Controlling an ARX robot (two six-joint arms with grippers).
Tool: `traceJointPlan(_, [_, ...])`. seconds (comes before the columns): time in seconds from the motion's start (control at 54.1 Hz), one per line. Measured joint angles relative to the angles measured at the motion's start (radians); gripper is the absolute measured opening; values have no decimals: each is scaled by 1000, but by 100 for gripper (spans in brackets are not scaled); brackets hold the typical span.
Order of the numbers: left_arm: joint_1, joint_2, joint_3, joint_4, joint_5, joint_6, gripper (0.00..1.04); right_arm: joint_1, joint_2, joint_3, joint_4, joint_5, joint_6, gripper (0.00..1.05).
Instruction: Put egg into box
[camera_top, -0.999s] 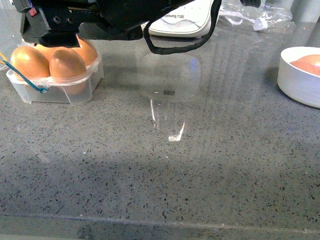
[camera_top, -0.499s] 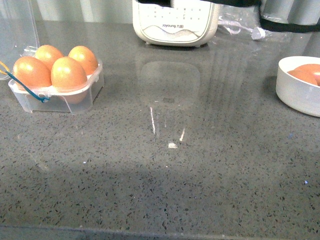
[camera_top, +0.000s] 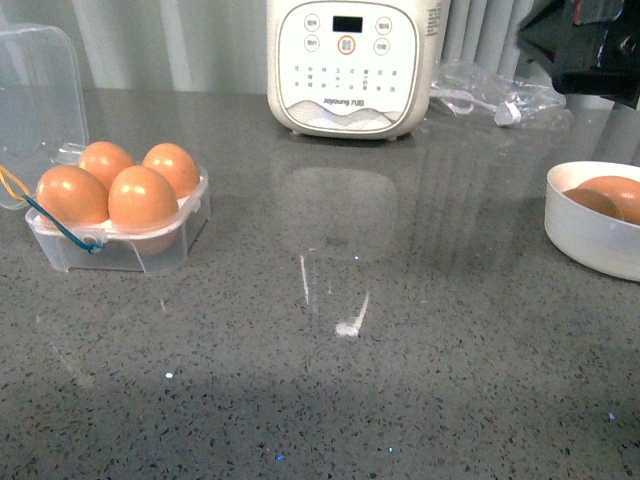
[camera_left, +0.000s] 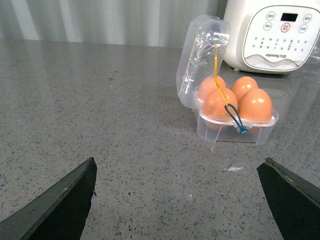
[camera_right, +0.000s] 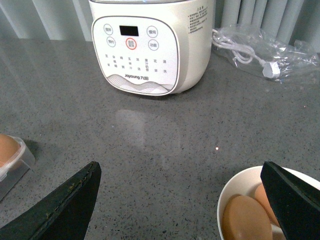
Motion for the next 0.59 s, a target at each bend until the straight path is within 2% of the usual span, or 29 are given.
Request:
traceJointPlan(0.018, [0, 0, 0, 0, 0, 0, 98, 0, -4, -24, 50, 57, -13, 86])
traceJointPlan(0.055, [0, 0, 0, 0, 1, 0, 98, -5, -17, -61, 111, 104, -24, 81])
traceJointPlan(0.129, [0, 0, 0, 0, -2, 0, 98, -35, -59, -134, 180, 122, -37, 70])
traceJointPlan(0.351, [0, 0, 0, 0, 0, 0, 98, -123, -190, -309, 217, 55, -52, 36])
traceJointPlan(0.499, [0, 0, 0, 0, 0, 0, 98, -186, -302, -420, 217, -13, -57, 3])
traceJointPlan(0.592, [0, 0, 0, 0, 0, 0, 98, -217, -360, -464, 204, -35, -58, 3])
